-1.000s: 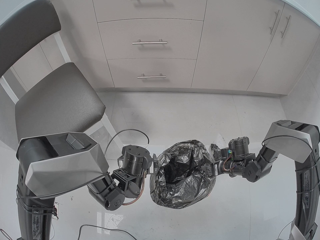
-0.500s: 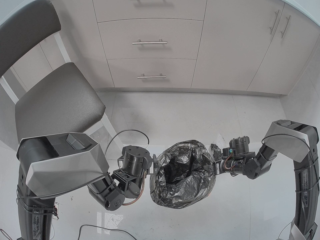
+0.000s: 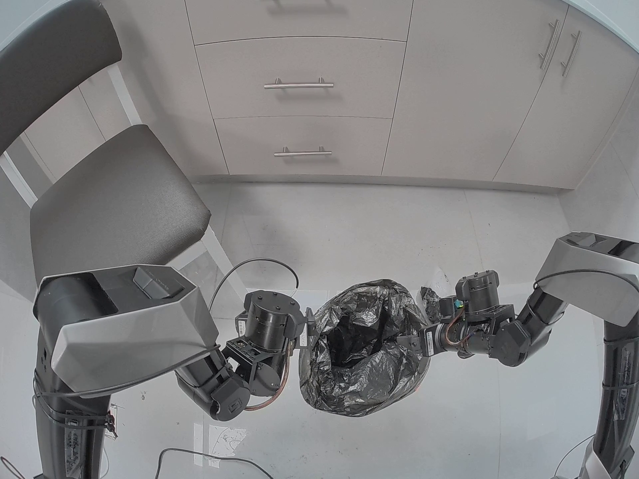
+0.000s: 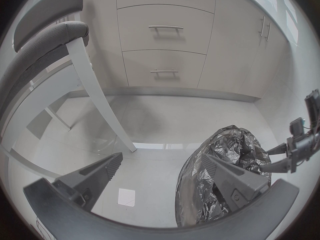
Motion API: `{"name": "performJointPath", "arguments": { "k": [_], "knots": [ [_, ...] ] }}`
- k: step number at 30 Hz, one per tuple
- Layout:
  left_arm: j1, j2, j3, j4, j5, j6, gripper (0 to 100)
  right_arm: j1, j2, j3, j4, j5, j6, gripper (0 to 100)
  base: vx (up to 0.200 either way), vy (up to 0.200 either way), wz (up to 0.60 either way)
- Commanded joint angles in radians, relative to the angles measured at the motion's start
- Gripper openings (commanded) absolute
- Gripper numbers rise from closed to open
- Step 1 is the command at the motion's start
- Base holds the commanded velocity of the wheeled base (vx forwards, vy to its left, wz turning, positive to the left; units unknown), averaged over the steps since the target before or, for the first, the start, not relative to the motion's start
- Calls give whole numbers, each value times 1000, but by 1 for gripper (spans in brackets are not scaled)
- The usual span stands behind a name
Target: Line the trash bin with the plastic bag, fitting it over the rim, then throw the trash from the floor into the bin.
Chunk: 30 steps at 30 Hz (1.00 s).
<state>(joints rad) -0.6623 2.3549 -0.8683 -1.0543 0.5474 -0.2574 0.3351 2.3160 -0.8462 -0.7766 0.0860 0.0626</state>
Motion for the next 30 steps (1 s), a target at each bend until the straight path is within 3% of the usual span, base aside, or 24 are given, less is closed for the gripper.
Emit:
{"name": "performJointPath", "arguments": {
  "k": [1, 5, 12, 18, 22, 30],
  "knots": [
    [-2, -8, 0, 0, 2, 0, 100, 104, -161, 107, 2, -22, 37, 100, 0, 0, 0],
    [-2, -11, 2, -1, 3, 0, 100, 174, -185, 145, -1, -72, 80, 100, 0, 0, 0],
    [-2, -23, 8, 0, 3, 0, 100, 232, -148, 164, -56, -52, 60, 100, 0, 0, 0],
    [-2, -23, 8, 0, 3, 1, 100, 240, -64, 134, -118, -14, -167, 100, 0, 0, 0],
    [-2, -23, 8, 0, 3, 1, 100, 262, -29, 116, -118, -15, -247, 100, 0, 0, 0],
    [-2, -22, 6, 0, 2, 1, 100, 295, 10, 84, -115, -23, -322, 100, 0, 0, 0]
  ]
}}
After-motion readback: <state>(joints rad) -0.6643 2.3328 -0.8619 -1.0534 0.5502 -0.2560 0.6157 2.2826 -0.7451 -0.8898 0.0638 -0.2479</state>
